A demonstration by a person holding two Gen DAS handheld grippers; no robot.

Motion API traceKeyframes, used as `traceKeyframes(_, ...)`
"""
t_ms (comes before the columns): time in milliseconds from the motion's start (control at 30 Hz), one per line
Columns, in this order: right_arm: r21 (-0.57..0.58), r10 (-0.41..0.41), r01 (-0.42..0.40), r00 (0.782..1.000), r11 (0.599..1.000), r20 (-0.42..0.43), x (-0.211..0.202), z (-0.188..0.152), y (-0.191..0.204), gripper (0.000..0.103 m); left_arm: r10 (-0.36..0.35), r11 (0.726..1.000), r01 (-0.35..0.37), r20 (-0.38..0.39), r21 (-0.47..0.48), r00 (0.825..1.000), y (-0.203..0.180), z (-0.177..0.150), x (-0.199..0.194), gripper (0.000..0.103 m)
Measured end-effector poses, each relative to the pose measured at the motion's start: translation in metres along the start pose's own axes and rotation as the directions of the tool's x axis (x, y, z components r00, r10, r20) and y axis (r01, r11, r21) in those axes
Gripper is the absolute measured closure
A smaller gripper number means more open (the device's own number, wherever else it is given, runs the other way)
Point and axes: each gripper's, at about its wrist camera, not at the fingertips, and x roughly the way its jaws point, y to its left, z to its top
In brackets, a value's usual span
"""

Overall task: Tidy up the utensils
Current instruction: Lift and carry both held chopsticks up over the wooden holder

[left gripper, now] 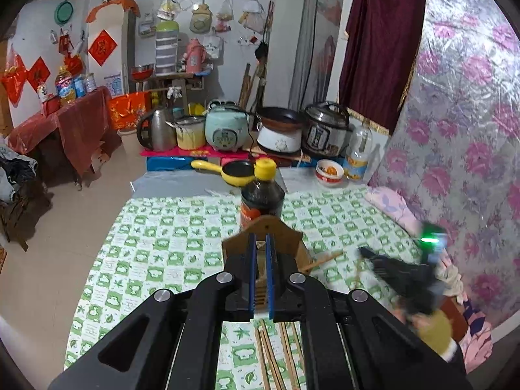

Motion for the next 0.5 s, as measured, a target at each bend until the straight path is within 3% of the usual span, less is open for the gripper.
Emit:
traceKeyframes(100, -0.048, 0.033, -0.024, 0.981, 0.999, 0.192, -0.057, 0.019, 0.024, 0.097, 0.017, 1.0, -0.017, 0.02, -0.018, 1.0, 0.005, 0.007, -0.007, 0.097)
traceKeyframes(200, -0.084, 0.08, -0.058, 0.956, 0.995, 0.283, -0.091, 0.031, 0.043, 0.097, 0.045, 0.999, -0.044, 0.021, -0.023, 0.999, 0.007, 0.012, -0.003, 0.097)
traceKeyframes(433, -0.165, 0.163, -0.114, 0.931, 0.98, 0.328, -0.116, 0.036, 0.081, 0.097, 0.057, 0.996, -0.057, -0.012, -0.063, 0.998, 0.021, 0.006, 0.03, 0.097)
traceKeyframes(500, -0.191, 0.158, -0.09, 0.91, 0.978, 0.383, -0.111, 0.031, 0.099, 0.097, 0.046, 0.996, -0.049, -0.03, -0.08, 0.998, 0.025, 0.003, 0.043, 0.097)
